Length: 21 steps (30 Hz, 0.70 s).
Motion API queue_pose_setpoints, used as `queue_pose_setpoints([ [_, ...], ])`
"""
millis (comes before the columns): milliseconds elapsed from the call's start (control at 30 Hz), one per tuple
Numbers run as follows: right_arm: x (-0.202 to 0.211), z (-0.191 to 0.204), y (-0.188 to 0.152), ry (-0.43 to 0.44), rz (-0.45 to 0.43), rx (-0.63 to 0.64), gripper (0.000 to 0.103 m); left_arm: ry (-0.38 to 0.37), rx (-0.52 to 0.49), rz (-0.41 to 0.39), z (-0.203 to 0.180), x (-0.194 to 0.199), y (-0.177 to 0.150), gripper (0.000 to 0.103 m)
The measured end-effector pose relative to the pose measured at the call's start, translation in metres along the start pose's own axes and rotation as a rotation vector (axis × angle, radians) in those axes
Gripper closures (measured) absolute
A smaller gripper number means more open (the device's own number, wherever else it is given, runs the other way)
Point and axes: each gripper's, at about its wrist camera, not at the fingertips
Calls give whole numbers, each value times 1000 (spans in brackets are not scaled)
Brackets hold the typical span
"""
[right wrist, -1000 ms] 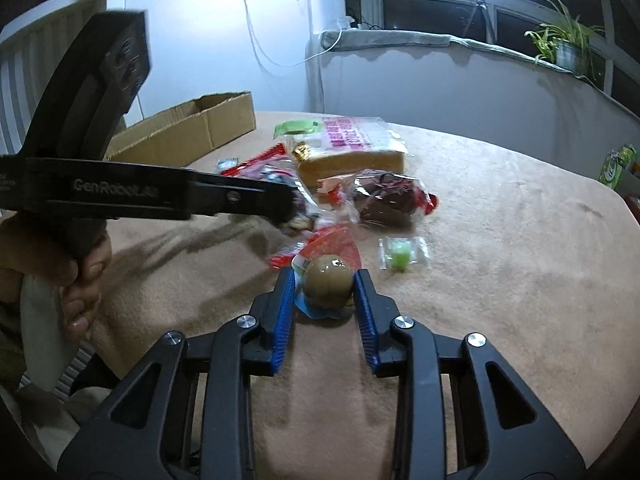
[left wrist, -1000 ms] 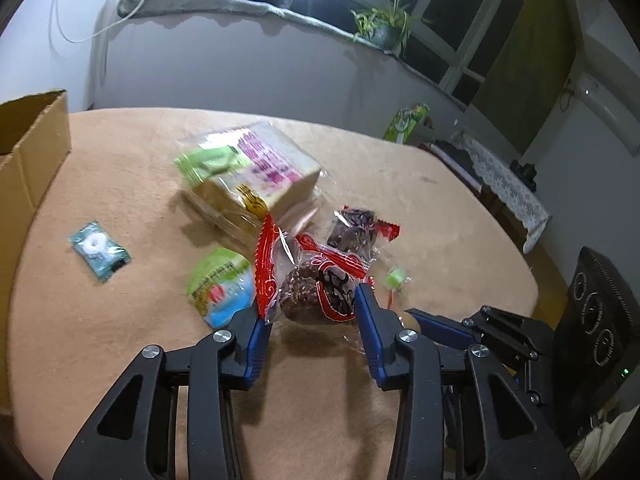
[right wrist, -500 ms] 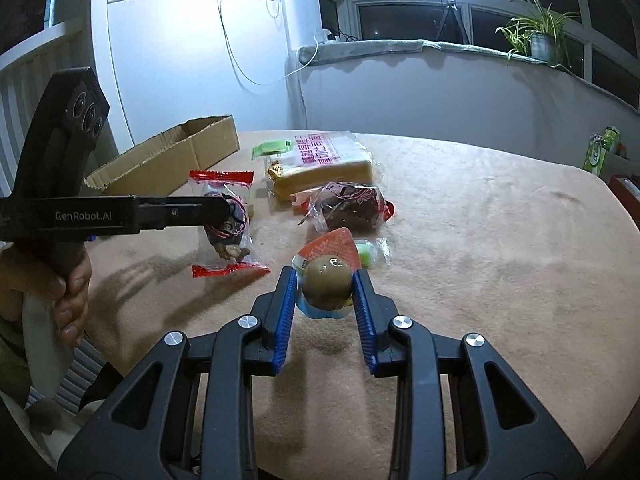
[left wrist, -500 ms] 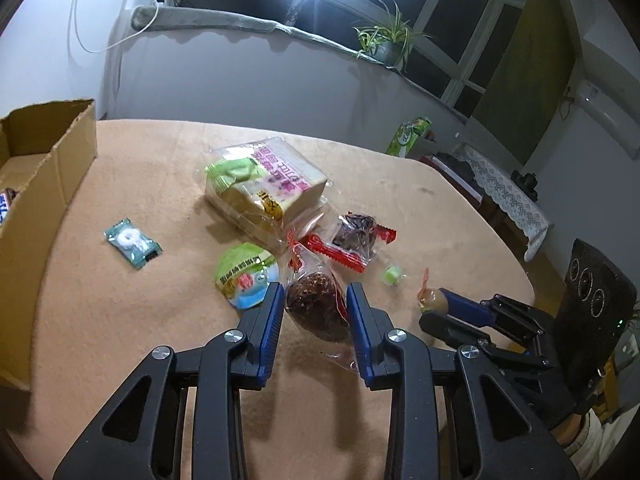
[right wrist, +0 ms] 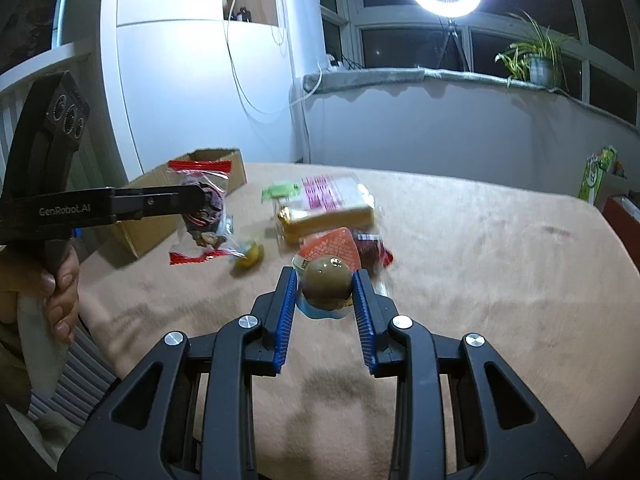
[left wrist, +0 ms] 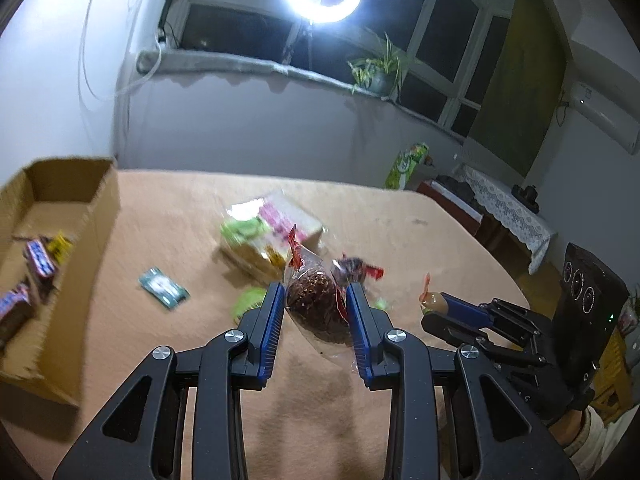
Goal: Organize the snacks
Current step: 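Carry the jerky bag and cake cup to the box and release them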
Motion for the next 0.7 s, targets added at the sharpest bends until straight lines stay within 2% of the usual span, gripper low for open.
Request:
queue_pose_setpoints([
  [367, -1, 26, 42, 23, -46, 80, 73, 90, 26, -116, 31, 51, 11, 73],
  [700, -29, 101, 93, 123, -97, 196, 73, 231, 131, -206, 103, 108, 1, 73],
])
Point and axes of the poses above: each gripper's, at about its wrist camera, not at the fingertips, and x roughly against the way its jaws point, z to its left, y to its top, and after that the axes turned 5 degrees about z, right-handed
